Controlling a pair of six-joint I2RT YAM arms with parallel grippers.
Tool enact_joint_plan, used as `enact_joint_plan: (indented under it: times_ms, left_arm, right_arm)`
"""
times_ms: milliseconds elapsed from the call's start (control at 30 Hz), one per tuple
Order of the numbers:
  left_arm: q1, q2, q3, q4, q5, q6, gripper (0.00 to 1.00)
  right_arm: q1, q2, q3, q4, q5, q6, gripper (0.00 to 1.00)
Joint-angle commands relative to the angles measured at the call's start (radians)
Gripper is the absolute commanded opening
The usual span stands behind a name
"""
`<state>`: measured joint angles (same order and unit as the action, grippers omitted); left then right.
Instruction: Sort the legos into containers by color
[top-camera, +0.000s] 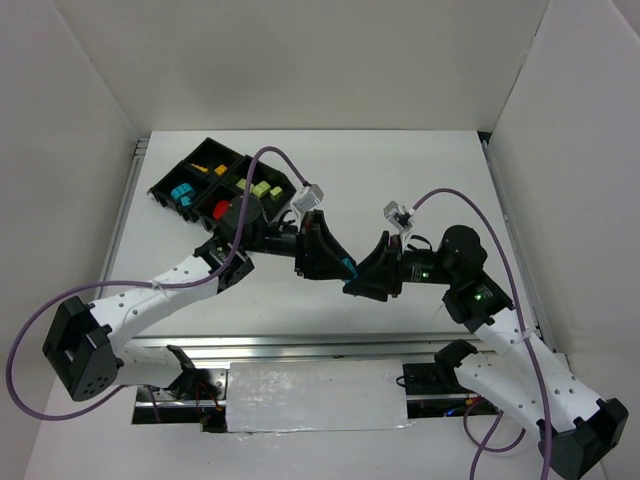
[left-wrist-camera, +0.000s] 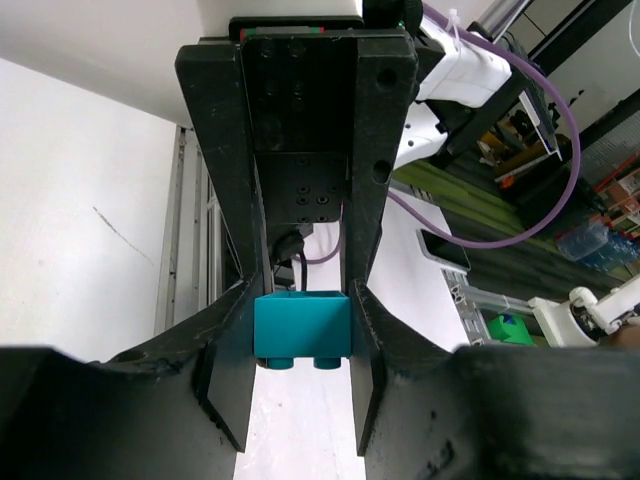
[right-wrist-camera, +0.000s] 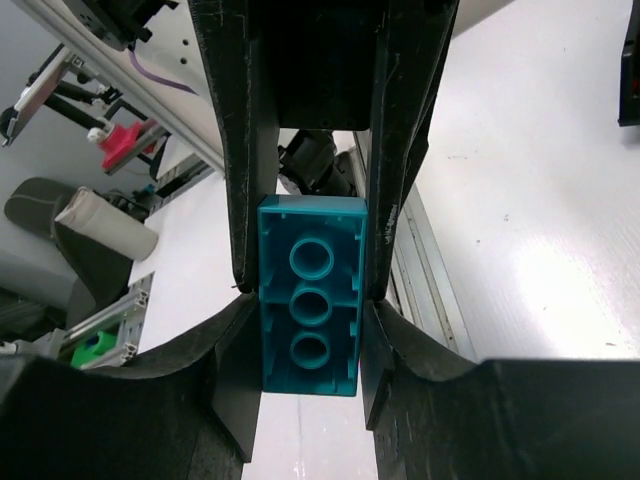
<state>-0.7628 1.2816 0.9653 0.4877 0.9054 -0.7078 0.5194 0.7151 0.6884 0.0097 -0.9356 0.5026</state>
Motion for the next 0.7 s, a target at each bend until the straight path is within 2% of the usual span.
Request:
enact_joint_plan:
  times_ms: [0,33,67,100,200,300,333,433,467,500,600,667]
  left_arm:
    - [-0.009,0.001,0.044,0.029,0.021,0.025,0.10]
    - [-0.007,-0.002,0.049,0.020,0.007,0.030,0.01]
    - [-0.007,-0.007,0.056,0.008,-0.008,0.039,0.00]
    - [-0.006,-0.010,0.065,-0.014,-0.026,0.054,0.00]
    - [0.035,-0.033,0.121,-0.187,-0.170,0.123,0.00]
    - [0.190,-0.050,0.179,-0.357,-0.362,0.117,0.00]
    - [0.312,-0.048,0.196,-0.407,-0.406,0.099,0.00]
    - [0.513,-0.001,0.280,-0.671,-0.734,0.022,0.00]
    - [0.543,0.021,0.346,-0.839,-0.867,-0.007,0.00]
    - [0.565,0.065,0.367,-0.885,-1.092,-0.021,0.00]
    - [0.699,0.148,0.426,-0.979,-1.351,-0.091,0.00]
    - [0.750,0.194,0.457,-0.971,-1.402,-0.149,0.00]
  right_arm:
    - [0.007,-0.014,0.034,0.013,0.021,-0.021,0.14]
    - [0.007,-0.013,0.031,0.015,0.020,-0.024,0.33]
    - [0.007,-0.013,0.019,0.018,0.021,-0.026,0.56]
    - [0.007,-0.014,0.013,0.022,0.021,-0.026,0.99]
    - [0.007,-0.020,-0.013,0.009,0.076,-0.042,1.00]
    - [0.005,-0.016,-0.041,-0.039,0.171,-0.052,1.00]
    - [0.004,-0.013,-0.046,-0.051,0.200,-0.052,1.00]
    - [0.007,0.007,-0.056,-0.111,0.358,-0.030,1.00]
    - [0.005,0.014,-0.050,-0.131,0.401,-0.009,1.00]
    - [0.004,0.023,-0.049,-0.155,0.459,-0.001,1.00]
    - [0.007,0.037,-0.047,-0.168,0.475,0.010,1.00]
    - [0.007,0.035,-0.056,-0.160,0.456,0.014,1.00]
